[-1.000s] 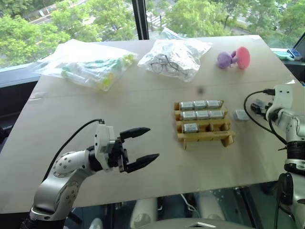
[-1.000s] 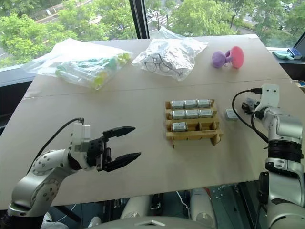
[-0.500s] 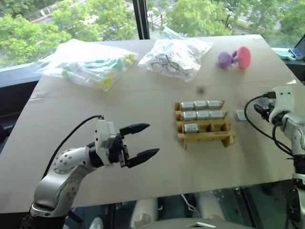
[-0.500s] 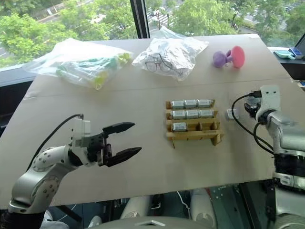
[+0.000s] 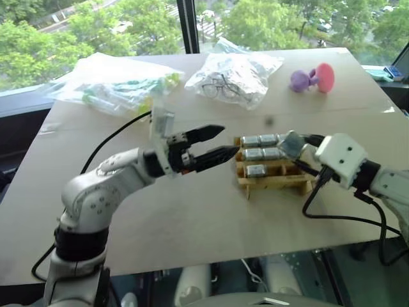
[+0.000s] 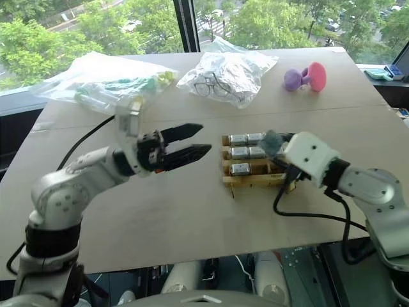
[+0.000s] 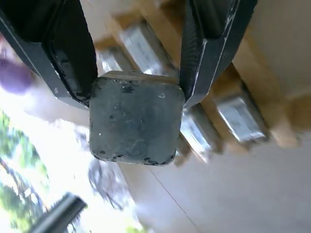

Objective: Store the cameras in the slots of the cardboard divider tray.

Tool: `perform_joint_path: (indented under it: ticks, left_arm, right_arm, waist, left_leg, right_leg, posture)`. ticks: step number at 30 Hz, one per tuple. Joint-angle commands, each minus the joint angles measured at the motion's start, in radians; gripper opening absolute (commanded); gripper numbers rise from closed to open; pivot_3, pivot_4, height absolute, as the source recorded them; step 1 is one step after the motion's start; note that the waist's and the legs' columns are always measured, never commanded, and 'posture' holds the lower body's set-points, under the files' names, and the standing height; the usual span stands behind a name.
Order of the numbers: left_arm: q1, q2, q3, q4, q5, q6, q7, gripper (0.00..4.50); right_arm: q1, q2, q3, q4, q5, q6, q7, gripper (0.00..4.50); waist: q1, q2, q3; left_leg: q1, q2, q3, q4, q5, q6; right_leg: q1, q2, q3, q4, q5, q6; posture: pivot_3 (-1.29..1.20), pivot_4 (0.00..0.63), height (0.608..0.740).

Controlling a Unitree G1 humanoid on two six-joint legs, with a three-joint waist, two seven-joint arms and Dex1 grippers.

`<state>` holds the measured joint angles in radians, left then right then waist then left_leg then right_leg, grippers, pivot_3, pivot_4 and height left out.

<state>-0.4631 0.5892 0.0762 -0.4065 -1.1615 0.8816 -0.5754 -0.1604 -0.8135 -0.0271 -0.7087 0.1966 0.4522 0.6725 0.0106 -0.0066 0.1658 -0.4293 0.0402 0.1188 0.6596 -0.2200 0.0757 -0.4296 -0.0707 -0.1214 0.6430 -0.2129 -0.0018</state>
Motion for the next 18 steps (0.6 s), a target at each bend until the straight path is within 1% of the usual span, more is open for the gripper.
perform_joint_path:
  ticks: [1, 5, 9, 12, 13, 14, 18]
  left_arm:
    - [-0.091, -0.051, -0.026, 0.089, -0.114, 0.136, 0.103, 4.50]
    - [-0.166, -0.121, -0.037, 0.175, -0.168, 0.217, 0.177, 4.50]
    - [-0.198, -0.168, -0.042, 0.214, -0.160, 0.245, 0.213, 4.50]
    - [-0.203, -0.196, -0.035, 0.224, -0.172, 0.264, 0.228, 3.69]
    - [-0.204, -0.200, -0.031, 0.223, -0.177, 0.269, 0.231, 3.29]
    - [-0.205, -0.204, -0.027, 0.224, -0.180, 0.273, 0.234, 2.69]
    - [-0.217, -0.218, -0.022, 0.234, -0.177, 0.277, 0.234, 0.97]
  right_arm:
    - [-0.091, 0.016, 0.075, -0.042, -0.058, -0.041, -0.009, 1.88]
    - [-0.162, 0.043, 0.144, -0.022, -0.112, -0.062, -0.011, 1.88]
    - [-0.189, 0.062, 0.171, -0.021, -0.135, -0.066, -0.009, 1.88]
    - [-0.191, 0.072, 0.173, -0.029, -0.144, -0.060, -0.006, 1.88]
    - [-0.187, 0.073, 0.169, -0.033, -0.144, -0.054, -0.006, 1.88]
    - [-0.182, 0.073, 0.163, -0.037, -0.141, -0.048, -0.004, 1.88]
    - [-0.167, 0.068, 0.139, -0.044, -0.104, -0.025, 0.020, 1.88]
  waist:
    - [0.001, -0.002, 0.001]
    - [0.006, -0.004, 0.002]
    - [0.005, -0.005, 0.002]
    - [0.005, -0.005, 0.002]
    - [0.005, -0.005, 0.002]
    - [0.004, -0.005, 0.002]
    - [0.004, -0.005, 0.002]
  left_leg:
    - [0.000, 0.000, 0.000, 0.000, 0.002, -0.002]
    - [-0.001, 0.000, -0.002, 0.000, 0.002, -0.003]
    - [-0.001, -0.001, -0.001, 0.000, 0.002, -0.003]
    - [-0.001, -0.001, -0.001, 0.001, 0.002, -0.003]
    - [-0.001, -0.001, -0.001, 0.002, 0.002, -0.003]
    - [-0.001, -0.001, -0.001, 0.002, 0.002, -0.003]
    - [-0.001, 0.000, -0.001, 0.005, 0.002, -0.003]
  right_leg:
    - [0.000, 0.000, 0.000, 0.000, 0.000, 0.000]
    - [0.000, 0.000, -0.001, 0.000, 0.000, 0.000]
    - [0.000, 0.000, -0.001, 0.000, 0.000, 0.000]
    - [0.000, 0.000, -0.001, 0.001, 0.000, 0.000]
    - [0.000, 0.000, -0.001, 0.001, 0.000, 0.000]
    - [0.000, 0.000, -0.001, 0.001, 0.000, 0.000]
    - [0.000, 0.000, -0.001, 0.003, 0.000, 0.000]
  posture:
    - [0.00, 0.150, 0.740]
    - [0.00, 0.150, 0.740]
    - [0.00, 0.150, 0.740]
    - [0.00, 0.150, 0.740]
    - [0.00, 0.150, 0.740]
    - [0.00, 0.150, 0.740]
    - [0.00, 0.150, 0.740]
